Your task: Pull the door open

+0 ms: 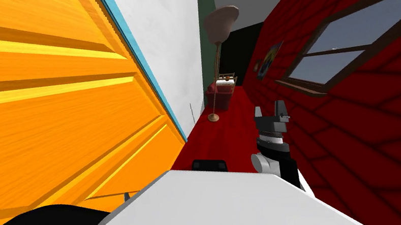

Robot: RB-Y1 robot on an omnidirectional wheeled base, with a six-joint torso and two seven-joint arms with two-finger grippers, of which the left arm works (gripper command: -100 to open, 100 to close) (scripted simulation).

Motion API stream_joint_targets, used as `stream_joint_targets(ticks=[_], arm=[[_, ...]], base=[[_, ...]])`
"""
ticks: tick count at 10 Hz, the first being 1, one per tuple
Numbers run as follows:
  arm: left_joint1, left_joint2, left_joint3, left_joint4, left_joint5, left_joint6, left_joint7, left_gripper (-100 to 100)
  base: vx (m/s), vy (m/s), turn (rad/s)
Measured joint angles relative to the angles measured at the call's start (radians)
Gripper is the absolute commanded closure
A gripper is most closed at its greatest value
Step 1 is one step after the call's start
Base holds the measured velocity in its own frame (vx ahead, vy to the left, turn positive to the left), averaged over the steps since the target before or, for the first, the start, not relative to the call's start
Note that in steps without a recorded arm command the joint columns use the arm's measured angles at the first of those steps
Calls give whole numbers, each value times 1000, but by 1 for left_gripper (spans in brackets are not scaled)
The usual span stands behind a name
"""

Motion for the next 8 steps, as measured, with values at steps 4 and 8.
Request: stream_joint_targets(ticks=[4, 8], arm=[[-26, -22, 22, -3, -1, -7, -27, -100], [-57, -27, 40, -25, -2, -14, -48, -100]], base=[[-157, 112, 172], [-134, 136, 67]])
